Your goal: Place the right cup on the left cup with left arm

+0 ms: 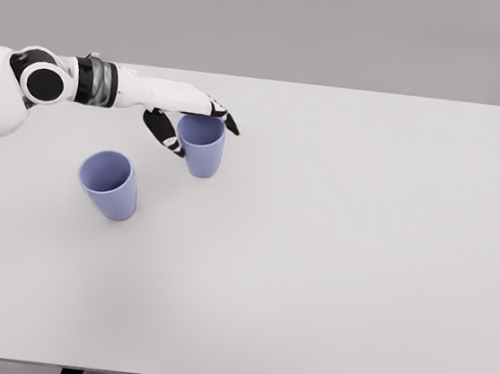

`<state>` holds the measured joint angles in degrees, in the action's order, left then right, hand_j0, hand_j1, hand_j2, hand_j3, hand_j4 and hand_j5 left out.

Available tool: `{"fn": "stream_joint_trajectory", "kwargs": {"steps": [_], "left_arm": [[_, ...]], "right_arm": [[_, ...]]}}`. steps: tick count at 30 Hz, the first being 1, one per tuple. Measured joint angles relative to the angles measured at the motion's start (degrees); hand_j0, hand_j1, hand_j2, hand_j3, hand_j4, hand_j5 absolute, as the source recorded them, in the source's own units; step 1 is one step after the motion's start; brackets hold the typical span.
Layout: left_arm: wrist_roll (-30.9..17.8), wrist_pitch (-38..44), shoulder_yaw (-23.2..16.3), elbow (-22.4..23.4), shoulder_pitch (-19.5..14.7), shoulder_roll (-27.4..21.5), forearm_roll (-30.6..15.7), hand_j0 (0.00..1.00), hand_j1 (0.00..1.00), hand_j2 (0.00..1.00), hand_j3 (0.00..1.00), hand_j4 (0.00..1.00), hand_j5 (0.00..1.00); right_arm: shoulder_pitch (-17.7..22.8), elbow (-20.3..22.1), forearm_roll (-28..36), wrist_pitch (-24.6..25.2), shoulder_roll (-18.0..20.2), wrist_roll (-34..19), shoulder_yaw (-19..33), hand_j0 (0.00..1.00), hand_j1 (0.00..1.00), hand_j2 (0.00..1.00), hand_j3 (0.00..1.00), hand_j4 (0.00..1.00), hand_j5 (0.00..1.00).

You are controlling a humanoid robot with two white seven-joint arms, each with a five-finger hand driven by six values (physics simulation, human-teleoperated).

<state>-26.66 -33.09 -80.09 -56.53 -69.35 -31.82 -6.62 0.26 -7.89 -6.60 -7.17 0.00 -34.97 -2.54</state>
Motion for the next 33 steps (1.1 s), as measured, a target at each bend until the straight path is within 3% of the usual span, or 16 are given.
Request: {"fn": "stream_joint_trajectory", "kwargs": {"steps": [9,16,33], "left_arm": [[-0.50,-0.39,0.11,-0.81,-0.18,-0.63,-0.20,0.69,0.69,0.69,0.69,0.69,0.69],[-2.97,-0.59,1.48,-4.98,-0.53,-3.03,-0.79,0.64,0.64,0.64,0.64,0.64,0.64],[-4.99,-0.54,1.65,-25.22,-7.91,-20.62,-8.18,0.63,0.63,0.63,0.63,0.63,0.63]], "right_arm": [[0.00,0.00,0.00,0.00,0.00,0.00,0.00,1.00,1.00,1.00,1.00,1.00,1.00],[0.00,0.00,0.00,-0.01,0.00,0.00,0.00,1.00,1.00,1.00,1.00,1.00,1.00],[0.00,0.00,0.00,0.01,0.00,0.00,0.00,1.00,1.00,1.00,1.00,1.00,1.00]]}}
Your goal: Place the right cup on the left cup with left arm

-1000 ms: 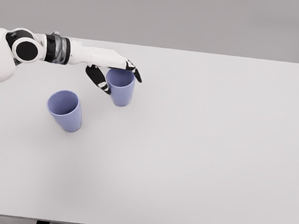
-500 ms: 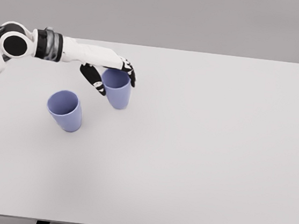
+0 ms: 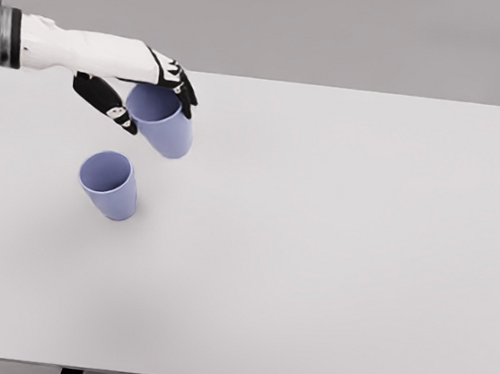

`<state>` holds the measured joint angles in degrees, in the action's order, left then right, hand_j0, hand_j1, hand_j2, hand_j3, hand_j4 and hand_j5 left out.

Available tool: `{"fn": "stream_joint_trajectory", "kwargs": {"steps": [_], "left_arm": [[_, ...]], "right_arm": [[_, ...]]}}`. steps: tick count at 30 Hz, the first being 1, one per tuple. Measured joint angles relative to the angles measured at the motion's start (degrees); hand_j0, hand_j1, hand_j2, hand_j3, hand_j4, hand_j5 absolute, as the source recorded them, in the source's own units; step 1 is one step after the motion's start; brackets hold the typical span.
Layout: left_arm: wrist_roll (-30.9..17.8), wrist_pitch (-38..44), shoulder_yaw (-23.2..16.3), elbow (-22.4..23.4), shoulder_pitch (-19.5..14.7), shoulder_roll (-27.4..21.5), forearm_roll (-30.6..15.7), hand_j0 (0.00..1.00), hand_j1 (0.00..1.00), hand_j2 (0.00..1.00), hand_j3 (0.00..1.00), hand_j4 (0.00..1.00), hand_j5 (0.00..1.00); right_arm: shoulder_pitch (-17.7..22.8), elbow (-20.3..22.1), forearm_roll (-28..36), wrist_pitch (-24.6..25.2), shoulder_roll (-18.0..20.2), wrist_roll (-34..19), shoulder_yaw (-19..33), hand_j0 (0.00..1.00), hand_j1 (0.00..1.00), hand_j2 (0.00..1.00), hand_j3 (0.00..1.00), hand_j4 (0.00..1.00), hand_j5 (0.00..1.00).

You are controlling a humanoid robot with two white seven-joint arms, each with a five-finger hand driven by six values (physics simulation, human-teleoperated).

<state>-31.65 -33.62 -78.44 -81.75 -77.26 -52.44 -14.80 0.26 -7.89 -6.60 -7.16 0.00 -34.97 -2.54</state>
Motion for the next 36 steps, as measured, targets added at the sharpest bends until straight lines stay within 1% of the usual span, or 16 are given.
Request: {"fn": "stream_joint_trajectory", "kwargs": {"steps": [5,10,14,24,31,36], "left_arm": [[0.04,0.00,-0.11,-2.45,-0.70,-2.46,-0.82,0.63,0.63,0.63,0.63,0.63,0.63],[0.06,0.01,-0.35,-3.88,-2.37,-4.75,-1.02,0.63,0.63,0.63,0.63,0.63,0.63],[0.06,0.01,-0.65,-4.45,-2.81,-6.33,-1.04,0.64,0.64,0.64,0.64,0.64,0.64],[-0.68,0.33,-1.89,-4.75,-2.90,-9.48,-0.75,0.64,0.64,0.64,0.64,0.64,0.64],[-1.44,0.59,-2.71,-6.53,-2.90,-12.74,-0.77,0.64,0.64,0.64,0.64,0.64,0.64],[-1.50,0.74,-3.73,-6.60,-2.72,-13.32,-0.84,0.64,0.64,0.64,0.64,0.64,0.64]], "right_arm": [[0.00,0.00,0.00,-0.01,0.00,0.00,0.00,1.00,1.00,1.00,1.00,1.00,1.00],[0.00,0.00,0.00,-0.01,0.00,0.00,0.00,1.00,1.00,1.00,1.00,1.00,1.00],[0.00,0.00,0.00,-0.01,0.00,0.00,0.00,1.00,1.00,1.00,1.00,1.00,1.00],[0.00,0.00,0.00,0.00,0.00,0.00,0.00,1.00,1.00,1.00,1.00,1.00,1.00],[0.00,0.00,0.00,-0.01,0.00,0.00,0.00,1.00,1.00,1.00,1.00,1.00,1.00],[0.00,0.00,0.00,0.00,0.00,0.00,0.00,1.00,1.00,1.00,1.00,1.00,1.00]]}}
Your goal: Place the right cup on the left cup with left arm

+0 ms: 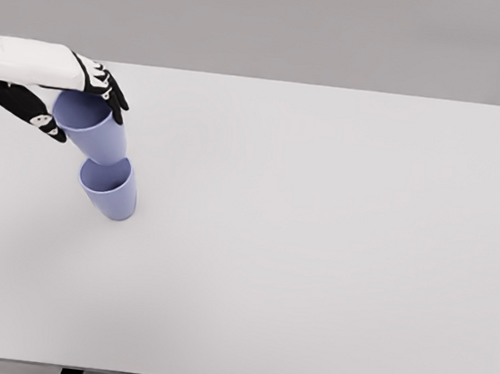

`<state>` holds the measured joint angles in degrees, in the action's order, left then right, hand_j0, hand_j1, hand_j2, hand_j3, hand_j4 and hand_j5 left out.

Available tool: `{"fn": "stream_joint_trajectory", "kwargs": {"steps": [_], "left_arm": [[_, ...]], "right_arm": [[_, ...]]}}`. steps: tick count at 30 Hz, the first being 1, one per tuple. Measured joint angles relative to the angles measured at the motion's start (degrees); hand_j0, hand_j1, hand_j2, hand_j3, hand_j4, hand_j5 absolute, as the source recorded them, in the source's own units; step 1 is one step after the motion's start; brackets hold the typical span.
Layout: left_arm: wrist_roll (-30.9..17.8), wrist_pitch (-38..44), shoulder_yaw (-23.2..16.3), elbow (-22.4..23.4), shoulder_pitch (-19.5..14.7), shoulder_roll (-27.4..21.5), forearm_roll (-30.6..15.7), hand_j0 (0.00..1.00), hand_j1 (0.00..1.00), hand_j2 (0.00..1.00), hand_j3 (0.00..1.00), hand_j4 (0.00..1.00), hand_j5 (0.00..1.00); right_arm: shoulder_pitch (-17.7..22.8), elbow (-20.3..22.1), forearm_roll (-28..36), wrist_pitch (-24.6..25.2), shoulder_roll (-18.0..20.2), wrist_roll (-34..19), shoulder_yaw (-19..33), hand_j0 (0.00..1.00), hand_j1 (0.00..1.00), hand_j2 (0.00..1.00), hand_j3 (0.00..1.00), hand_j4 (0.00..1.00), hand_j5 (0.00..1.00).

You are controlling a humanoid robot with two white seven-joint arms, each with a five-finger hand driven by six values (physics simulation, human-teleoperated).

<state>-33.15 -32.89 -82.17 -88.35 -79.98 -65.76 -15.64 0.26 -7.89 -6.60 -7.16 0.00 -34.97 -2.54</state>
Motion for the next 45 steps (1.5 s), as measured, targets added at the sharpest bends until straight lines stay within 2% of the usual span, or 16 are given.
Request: {"fn": "stream_joint_trajectory", "kwargs": {"steps": [14,25,33,45], "left_arm": [[0.10,0.96,-0.26,1.56,1.58,0.12,-0.09,0.64,0.64,0.64,0.64,0.64,0.64],[0.08,0.93,-0.16,1.09,2.02,-0.23,-0.35,0.64,0.64,0.64,0.64,0.64,0.64],[-0.88,0.45,0.41,-1.31,1.05,-2.78,-0.93,0.64,0.64,0.64,0.64,0.64,0.64],[-1.84,0.22,0.66,-4.10,0.62,-3.68,-3.04,0.64,0.64,0.64,0.64,0.64,0.64]], "right_arm": [[0.00,0.00,0.00,0.00,0.00,0.00,0.00,1.00,1.00,1.00,1.00,1.00,1.00],[0.00,0.00,0.00,-0.01,0.00,0.00,0.00,1.00,1.00,1.00,1.00,1.00,1.00],[0.00,0.00,0.00,-0.01,0.00,0.00,0.00,1.00,1.00,1.00,1.00,1.00,1.00],[0.00,0.00,0.00,-0.01,0.00,0.00,0.00,1.00,1.00,1.00,1.00,1.00,1.00]]}}
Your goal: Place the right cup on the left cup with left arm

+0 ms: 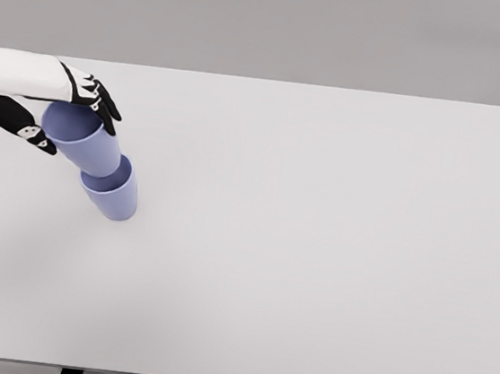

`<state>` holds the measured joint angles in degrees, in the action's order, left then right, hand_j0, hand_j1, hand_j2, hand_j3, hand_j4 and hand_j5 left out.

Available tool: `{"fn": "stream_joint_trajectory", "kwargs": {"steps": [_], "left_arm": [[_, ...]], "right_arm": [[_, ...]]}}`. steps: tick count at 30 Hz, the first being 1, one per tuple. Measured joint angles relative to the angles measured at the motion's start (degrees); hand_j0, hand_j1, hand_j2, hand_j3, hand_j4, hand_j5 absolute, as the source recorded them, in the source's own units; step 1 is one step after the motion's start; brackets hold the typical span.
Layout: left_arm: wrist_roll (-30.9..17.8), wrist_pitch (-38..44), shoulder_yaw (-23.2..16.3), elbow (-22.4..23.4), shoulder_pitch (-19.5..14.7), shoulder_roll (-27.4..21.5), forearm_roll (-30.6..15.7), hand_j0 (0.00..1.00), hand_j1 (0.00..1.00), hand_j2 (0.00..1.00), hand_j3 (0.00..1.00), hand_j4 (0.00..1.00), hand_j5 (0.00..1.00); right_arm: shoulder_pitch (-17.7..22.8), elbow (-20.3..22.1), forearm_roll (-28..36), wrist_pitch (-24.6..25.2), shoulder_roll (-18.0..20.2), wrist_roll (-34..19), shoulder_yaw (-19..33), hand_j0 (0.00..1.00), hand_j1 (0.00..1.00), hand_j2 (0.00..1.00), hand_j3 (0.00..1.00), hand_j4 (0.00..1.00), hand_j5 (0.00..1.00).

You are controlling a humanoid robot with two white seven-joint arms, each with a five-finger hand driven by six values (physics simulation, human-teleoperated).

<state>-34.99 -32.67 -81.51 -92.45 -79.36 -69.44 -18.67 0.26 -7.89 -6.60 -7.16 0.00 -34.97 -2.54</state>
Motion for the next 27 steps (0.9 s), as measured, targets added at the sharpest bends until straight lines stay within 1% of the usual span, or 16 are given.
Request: {"fn": "stream_joint_trajectory", "kwargs": {"steps": [2,4,5,6,7,8,26,27], "left_arm": [[-0.01,0.00,0.00,-0.09,0.18,0.01,-0.05,0.65,0.65,0.65,0.65,0.65,0.65],[-0.02,0.01,0.00,-0.14,0.18,0.04,-0.04,0.79,0.79,0.79,0.79,0.79,0.79],[-0.02,0.03,0.00,-0.15,0.18,0.05,-0.03,0.79,0.79,0.79,0.79,0.79,0.79],[-0.01,0.04,0.00,-0.16,0.18,0.06,-0.03,0.84,0.84,0.84,0.84,0.84,0.84],[0.00,0.05,0.01,-0.17,0.18,0.06,-0.03,0.84,0.84,0.84,0.84,0.84,0.84],[0.00,0.06,0.01,-0.17,0.18,0.07,-0.03,0.88,0.88,0.88,0.88,0.88,0.88],[-0.03,0.38,0.01,-0.64,0.18,-0.07,-0.15,0.89,0.89,0.89,0.89,0.89,0.89],[-0.03,0.32,0.01,-0.72,0.18,-0.07,-0.19,0.92,0.92,0.92,0.92,0.92,0.92]], "right_arm": [[0.00,0.00,0.00,0.00,0.00,0.00,0.00,1.00,1.00,1.00,1.00,1.00,1.00],[0.00,0.00,0.00,0.00,0.00,0.00,0.00,1.00,1.00,1.00,1.00,1.00,1.00],[0.00,0.00,0.00,0.00,0.00,0.00,0.00,1.00,1.00,1.00,1.00,1.00,1.00],[0.00,0.00,0.00,0.01,0.00,0.00,0.00,1.00,1.00,1.00,1.00,1.00,1.00],[0.00,0.00,0.00,0.00,0.00,0.00,0.00,1.00,1.00,1.00,1.00,1.00,1.00],[0.00,0.00,0.00,0.01,0.00,0.00,0.00,1.00,1.00,1.00,1.00,1.00,1.00],[0.00,0.00,0.00,0.01,0.00,0.00,0.00,1.00,1.00,1.00,1.00,1.00,1.00],[0.00,0.00,0.00,0.00,0.00,0.00,0.00,1.00,1.00,1.00,1.00,1.00,1.00]]}}
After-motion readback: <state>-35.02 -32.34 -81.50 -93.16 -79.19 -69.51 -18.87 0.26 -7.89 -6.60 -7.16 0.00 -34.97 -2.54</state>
